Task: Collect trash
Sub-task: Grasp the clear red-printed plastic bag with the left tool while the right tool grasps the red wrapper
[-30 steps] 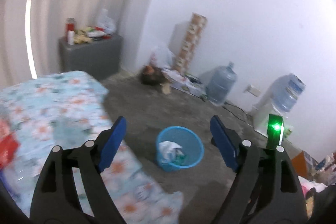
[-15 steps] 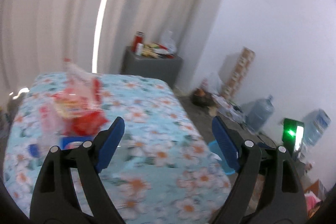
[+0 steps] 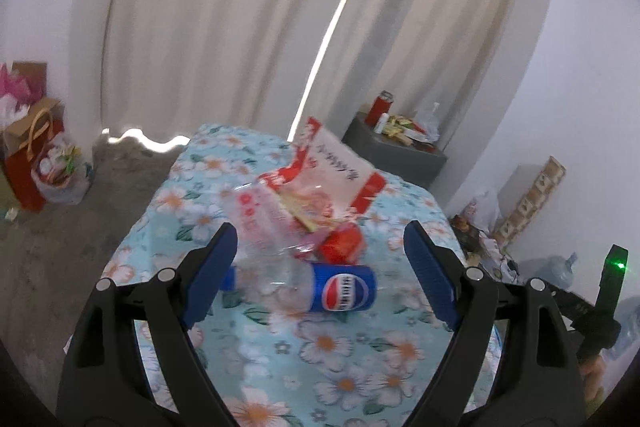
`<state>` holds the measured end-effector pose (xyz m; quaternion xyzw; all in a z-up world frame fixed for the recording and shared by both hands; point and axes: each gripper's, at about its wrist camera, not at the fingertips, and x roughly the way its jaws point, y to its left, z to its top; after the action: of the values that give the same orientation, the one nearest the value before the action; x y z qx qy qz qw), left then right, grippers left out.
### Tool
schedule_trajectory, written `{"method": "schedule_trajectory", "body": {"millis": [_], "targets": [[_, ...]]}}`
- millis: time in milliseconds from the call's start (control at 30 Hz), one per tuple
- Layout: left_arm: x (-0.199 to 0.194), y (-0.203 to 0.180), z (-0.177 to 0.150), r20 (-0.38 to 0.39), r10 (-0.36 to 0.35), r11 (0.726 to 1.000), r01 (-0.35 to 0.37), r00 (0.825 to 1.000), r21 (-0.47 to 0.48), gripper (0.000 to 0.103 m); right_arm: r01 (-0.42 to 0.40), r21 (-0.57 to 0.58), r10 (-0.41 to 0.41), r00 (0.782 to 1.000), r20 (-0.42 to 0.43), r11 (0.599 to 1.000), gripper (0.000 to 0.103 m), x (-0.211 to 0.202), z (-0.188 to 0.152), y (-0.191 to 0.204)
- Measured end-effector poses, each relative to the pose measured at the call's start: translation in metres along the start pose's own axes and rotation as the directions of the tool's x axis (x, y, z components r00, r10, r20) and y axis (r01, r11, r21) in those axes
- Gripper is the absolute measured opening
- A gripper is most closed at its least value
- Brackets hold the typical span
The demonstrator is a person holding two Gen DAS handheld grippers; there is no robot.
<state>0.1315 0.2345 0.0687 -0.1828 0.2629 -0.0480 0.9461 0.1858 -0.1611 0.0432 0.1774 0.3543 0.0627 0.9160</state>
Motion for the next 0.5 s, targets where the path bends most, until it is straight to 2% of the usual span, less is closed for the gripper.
{"method": "schedule_trajectory", "body": {"millis": [133, 267, 367, 500], "targets": [[0.016, 0.016, -0.002, -0.028, -0.006, 0.999, 0.004, 1.0, -0.041, 0.081, -0.123, 0.11, 0.132, 0.988, -0.078, 0.986, 0.096, 0.019, 0.003, 0.0], [0.04, 0.026, -0.002, -0.074, -0.03, 0.995, 0.023, 0.997, -0.093, 0.081, -0.231, 0.203, 0.261, 0.955, -0.139, 0.952, 0.096, 0.042, 0.008, 0.005], [0.062, 0.039, -0.003, -0.12, -0.071, 0.987, 0.052, 0.99, -0.154, 0.081, -0.273, 0.245, 0.319, 0.932, -0.172, 0.93, 0.096, 0.06, 0.011, 0.011], [0.105, 0.065, -0.002, -0.225, -0.142, 0.952, 0.071, 0.964, -0.298, 0.081, -0.327, 0.318, 0.404, 0.889, -0.216, 0.89, 0.093, 0.089, 0.013, 0.016]]}}
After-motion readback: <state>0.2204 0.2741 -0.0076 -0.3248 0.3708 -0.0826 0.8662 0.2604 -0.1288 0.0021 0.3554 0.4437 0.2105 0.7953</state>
